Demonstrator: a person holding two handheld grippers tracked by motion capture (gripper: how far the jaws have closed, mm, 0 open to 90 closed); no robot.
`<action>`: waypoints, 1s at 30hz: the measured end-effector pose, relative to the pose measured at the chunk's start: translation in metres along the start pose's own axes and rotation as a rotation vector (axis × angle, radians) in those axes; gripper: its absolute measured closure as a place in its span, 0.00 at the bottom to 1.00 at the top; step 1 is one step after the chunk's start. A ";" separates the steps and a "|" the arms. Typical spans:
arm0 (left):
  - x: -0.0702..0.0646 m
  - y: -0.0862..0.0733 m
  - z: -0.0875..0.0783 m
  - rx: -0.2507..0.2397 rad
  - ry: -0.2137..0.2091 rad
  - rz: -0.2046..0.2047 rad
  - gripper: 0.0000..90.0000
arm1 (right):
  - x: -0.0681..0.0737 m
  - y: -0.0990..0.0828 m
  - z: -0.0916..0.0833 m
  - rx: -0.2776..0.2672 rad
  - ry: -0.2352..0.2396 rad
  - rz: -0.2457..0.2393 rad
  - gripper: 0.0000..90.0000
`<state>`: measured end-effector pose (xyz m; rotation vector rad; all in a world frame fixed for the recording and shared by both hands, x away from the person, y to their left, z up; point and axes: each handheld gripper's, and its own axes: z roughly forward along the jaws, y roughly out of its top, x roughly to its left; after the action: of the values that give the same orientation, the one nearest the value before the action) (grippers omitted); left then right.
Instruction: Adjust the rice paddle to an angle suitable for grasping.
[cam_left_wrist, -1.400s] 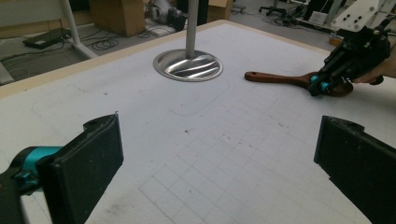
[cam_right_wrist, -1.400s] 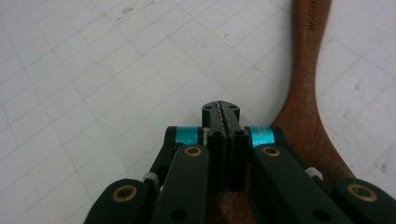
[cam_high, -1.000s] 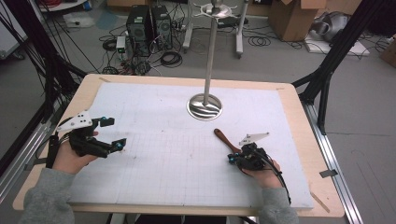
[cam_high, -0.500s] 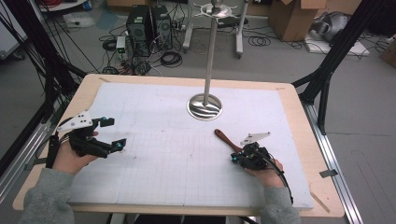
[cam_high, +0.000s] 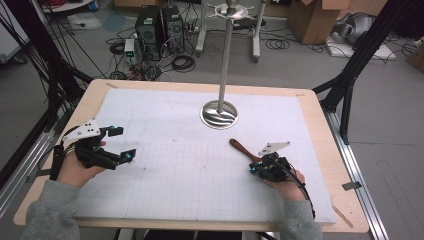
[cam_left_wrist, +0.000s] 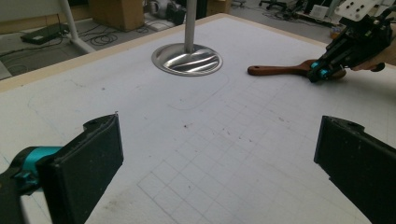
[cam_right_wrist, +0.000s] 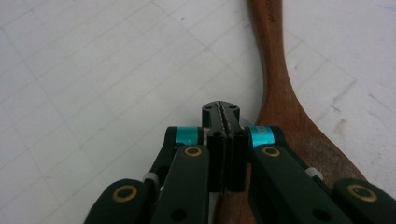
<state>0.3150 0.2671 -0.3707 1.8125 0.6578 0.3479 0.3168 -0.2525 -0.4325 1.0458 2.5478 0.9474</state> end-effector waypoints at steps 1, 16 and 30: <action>0.000 0.000 0.000 0.000 0.000 0.000 0.02 | -0.002 -0.001 -0.001 0.000 -0.005 0.011 1.00; -0.002 -0.004 0.002 0.020 0.006 0.002 0.02 | -0.008 -0.002 -0.005 -0.051 0.128 0.020 0.70; -0.003 -0.004 0.001 0.019 0.010 0.007 0.02 | 0.000 0.019 -0.041 -0.144 0.129 -0.082 0.20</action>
<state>0.3116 0.2653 -0.3745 1.8327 0.6636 0.3570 0.3095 -0.2616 -0.3889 0.8594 2.5559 1.1914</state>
